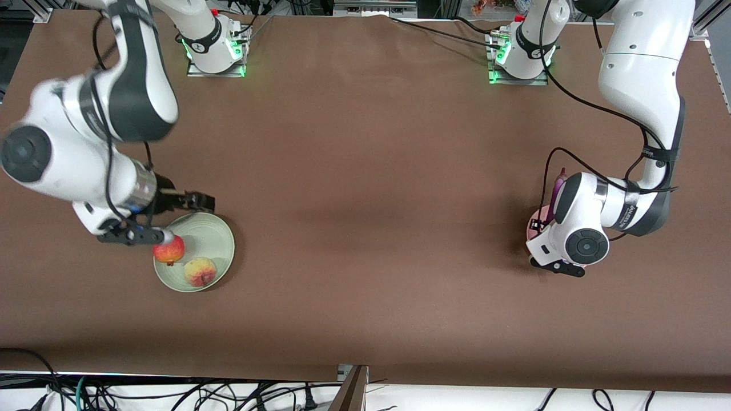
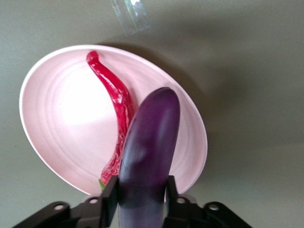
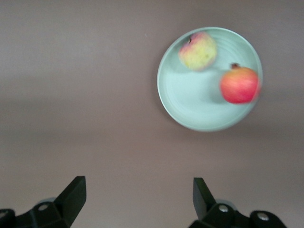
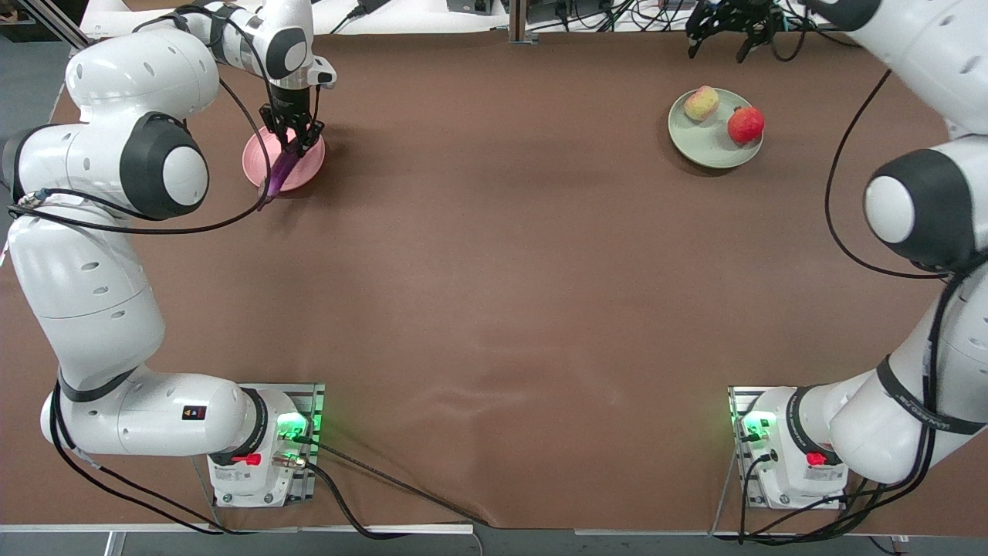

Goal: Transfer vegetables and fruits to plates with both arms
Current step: 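Release the eggplant on the pink plate while the right gripper returns to rest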

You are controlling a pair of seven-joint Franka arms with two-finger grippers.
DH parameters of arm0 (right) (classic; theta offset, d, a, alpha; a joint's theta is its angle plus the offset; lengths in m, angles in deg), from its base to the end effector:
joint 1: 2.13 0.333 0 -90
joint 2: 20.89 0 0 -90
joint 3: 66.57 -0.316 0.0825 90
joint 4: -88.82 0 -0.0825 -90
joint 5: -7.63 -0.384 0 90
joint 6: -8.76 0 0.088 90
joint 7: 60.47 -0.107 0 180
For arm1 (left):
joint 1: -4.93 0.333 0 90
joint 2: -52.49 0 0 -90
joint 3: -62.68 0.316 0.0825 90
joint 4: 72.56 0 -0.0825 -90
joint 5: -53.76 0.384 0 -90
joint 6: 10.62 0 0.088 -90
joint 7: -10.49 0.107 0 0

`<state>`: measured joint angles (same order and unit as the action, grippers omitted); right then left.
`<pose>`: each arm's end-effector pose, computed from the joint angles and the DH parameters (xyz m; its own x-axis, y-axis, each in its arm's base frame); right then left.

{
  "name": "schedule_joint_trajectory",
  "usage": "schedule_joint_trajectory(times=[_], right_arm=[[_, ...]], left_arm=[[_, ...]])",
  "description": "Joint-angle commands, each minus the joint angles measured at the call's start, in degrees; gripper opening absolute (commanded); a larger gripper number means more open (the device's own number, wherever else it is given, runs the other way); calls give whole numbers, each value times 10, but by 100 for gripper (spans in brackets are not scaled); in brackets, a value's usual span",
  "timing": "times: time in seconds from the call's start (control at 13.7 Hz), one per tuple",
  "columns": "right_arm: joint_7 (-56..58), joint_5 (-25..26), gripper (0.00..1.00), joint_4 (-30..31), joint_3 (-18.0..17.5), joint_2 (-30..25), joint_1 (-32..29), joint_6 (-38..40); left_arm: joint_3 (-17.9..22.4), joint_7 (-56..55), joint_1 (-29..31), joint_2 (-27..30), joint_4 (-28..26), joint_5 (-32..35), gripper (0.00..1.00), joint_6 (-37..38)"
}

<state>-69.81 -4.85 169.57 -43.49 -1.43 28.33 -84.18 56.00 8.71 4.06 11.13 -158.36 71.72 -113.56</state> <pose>0.6312 0.1418 0.5136 0.9929 -0.0381 -0.1126 -0.0459 -0.9967 -0.0669 0.6641 -0.0510 0.2196 0.9000 -0.1640 -0.4038 -0.2560 -0.9488 -0.1852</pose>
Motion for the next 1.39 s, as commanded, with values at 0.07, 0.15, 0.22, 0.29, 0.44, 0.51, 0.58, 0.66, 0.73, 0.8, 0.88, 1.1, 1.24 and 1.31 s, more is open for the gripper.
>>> schedule_joint_trajectory(times=[0.07, 0.15, 0.22, 0.29, 0.44, 0.51, 0.58, 0.66, 0.73, 0.8, 0.88, 1.1, 1.24, 1.31], right_arm=[[-7, 41, 99, 20, 2, -99, 9, 69], [-5, 50, 99, 20, 4, -109, 9, 81], [2, 61, 99, 20, 4, -119, 9, 87], [11, 64, 99, 20, 6, -123, 8, 88], [20, 65, 99, 27, 14, -141, 8, 99], [19, 66, 99, 35, 14, -152, 8, 107], [19, 69, 100, 56, 14, -170, 8, 103], [19, 84, 99, 73, 14, -184, 8, 96], [19, 93, 100, 93, 14, -198, 8, 84], [20, 103, 100, 106, 10, -207, 8, 74], [20, 110, 99, 108, 8, -210, 9, 72], [26, 121, 99, 111, -19, -207, -11, 56], [33, 125, 99, 112, -85, -208, -77, 56], [34, 126, 99, 112, -130, -209, -123, 56]], left_arm=[[-4, 6, 8, 12, 11, 7, 100, 5], [-6, 6, 8, 25, 12, 6, 100, 5], [-10, 5, 8, 40, 15, 5, 100, 9], [-11, 5, 8, 61, 15, 5, 100, 10], [-11, 5, 8, 118, 16, -22, 100, 16], [-8, 5, 10, 147, 19, -57, 100, 17], [-6, 5, 17, 172, 25, -88, 100, 18], [-6, 4, 23, 199, 33, -110, 100, 24], [-6, 5, 27, 222, 44, -127, 100, 43], [-8, 2, 41, 237, 71, -148, 100, 68], [-5, 2, 43, 242, 110, -149, 100, 100], [-1, 5, 46, 241, 137, -149, 100, 167], [18, 14, 42, 298, 77, -154, 100, 163], [25, 20, 39, 348, 13, -158, 100, 142]])
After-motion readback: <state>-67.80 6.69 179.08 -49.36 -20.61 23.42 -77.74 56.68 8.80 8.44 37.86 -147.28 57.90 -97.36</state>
